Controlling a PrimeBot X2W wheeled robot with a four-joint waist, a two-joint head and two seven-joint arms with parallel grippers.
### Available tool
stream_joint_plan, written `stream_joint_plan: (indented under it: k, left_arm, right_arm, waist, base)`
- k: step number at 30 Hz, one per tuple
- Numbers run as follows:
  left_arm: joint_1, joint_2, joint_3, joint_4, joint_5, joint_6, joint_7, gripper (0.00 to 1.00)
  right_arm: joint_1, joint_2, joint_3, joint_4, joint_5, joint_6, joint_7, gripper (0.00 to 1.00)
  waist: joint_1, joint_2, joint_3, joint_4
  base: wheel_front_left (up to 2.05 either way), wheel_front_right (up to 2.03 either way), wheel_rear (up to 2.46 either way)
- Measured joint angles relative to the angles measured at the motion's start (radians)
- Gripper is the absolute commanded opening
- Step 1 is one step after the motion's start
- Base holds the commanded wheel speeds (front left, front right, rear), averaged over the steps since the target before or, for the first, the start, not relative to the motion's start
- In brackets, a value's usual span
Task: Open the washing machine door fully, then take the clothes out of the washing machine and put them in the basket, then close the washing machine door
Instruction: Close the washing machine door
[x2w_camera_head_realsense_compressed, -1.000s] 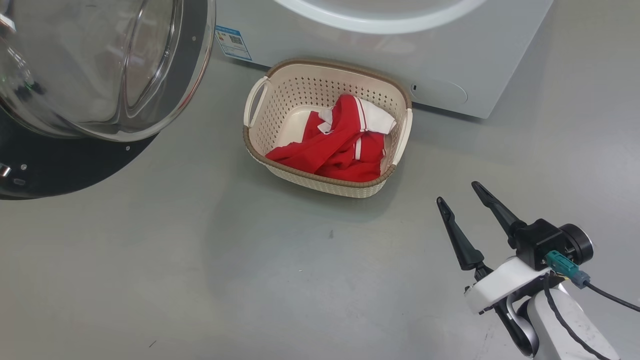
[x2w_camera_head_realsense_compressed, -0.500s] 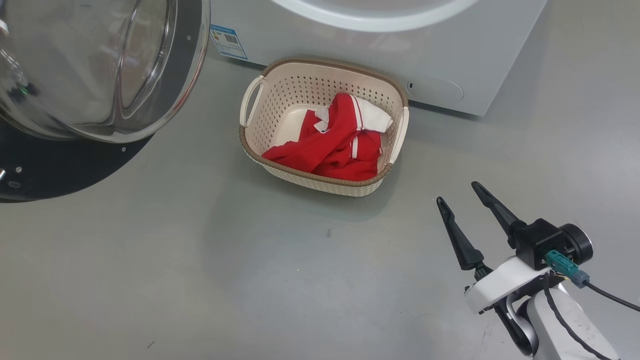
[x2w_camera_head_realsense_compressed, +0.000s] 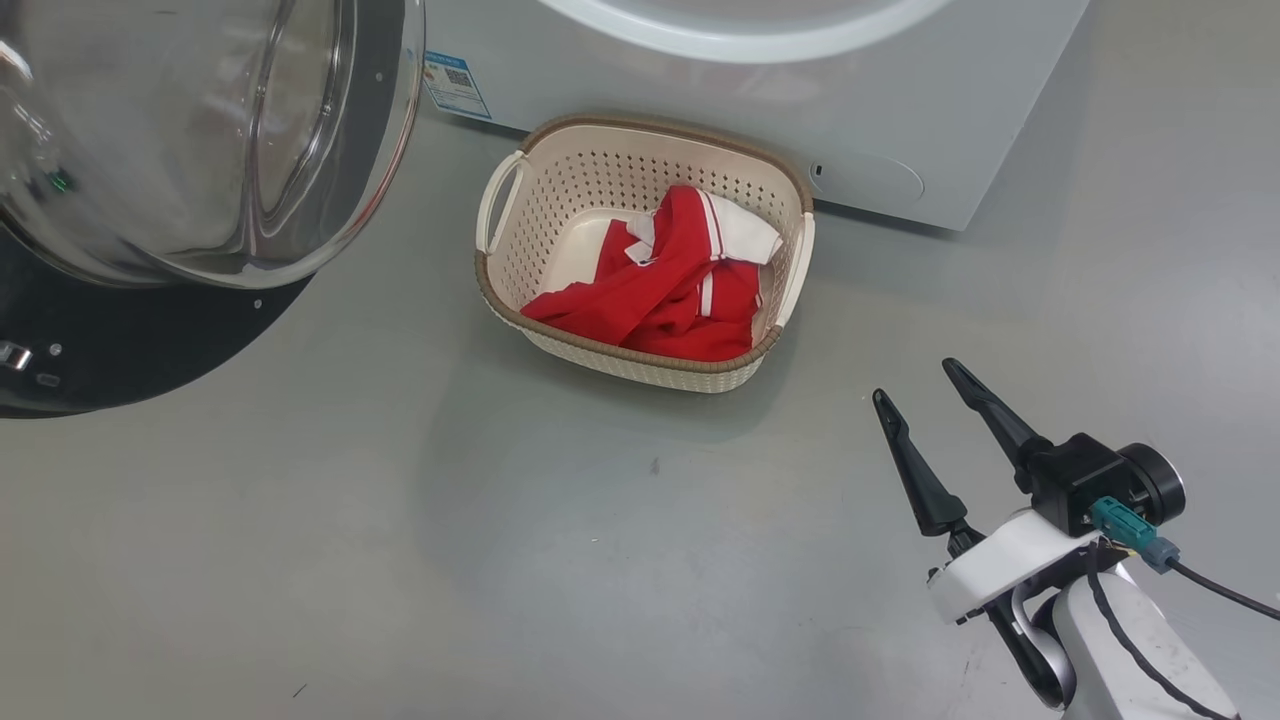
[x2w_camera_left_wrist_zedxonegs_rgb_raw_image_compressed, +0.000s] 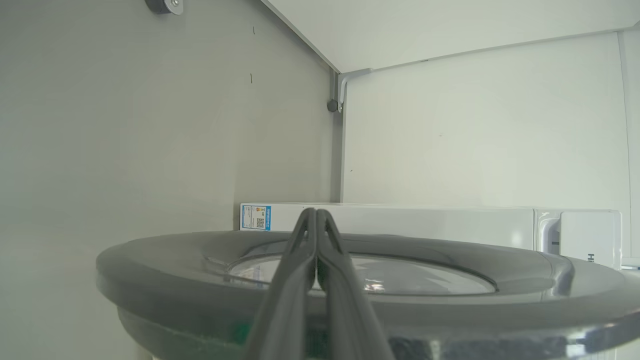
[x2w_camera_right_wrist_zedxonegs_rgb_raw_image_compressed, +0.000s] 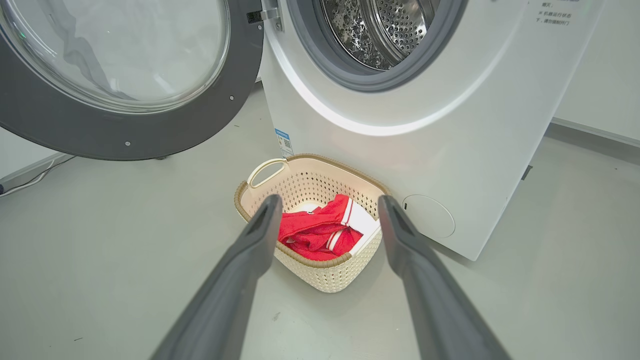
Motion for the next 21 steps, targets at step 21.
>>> stream_joint_plan:
  k: [21]
  left_arm:
    - [0.012, -0.019, -0.041, 0.029, -0.009, -0.028, 0.110, 0.00]
  right_arm:
    - [-0.005, 0.017, -0.001, 0.018, 0.007, 0.000, -0.003, 1.00]
  waist:
    - [0.0000, 0.0000, -0.035, -0.006]
  base:
    - [0.00, 0.00, 0.00]
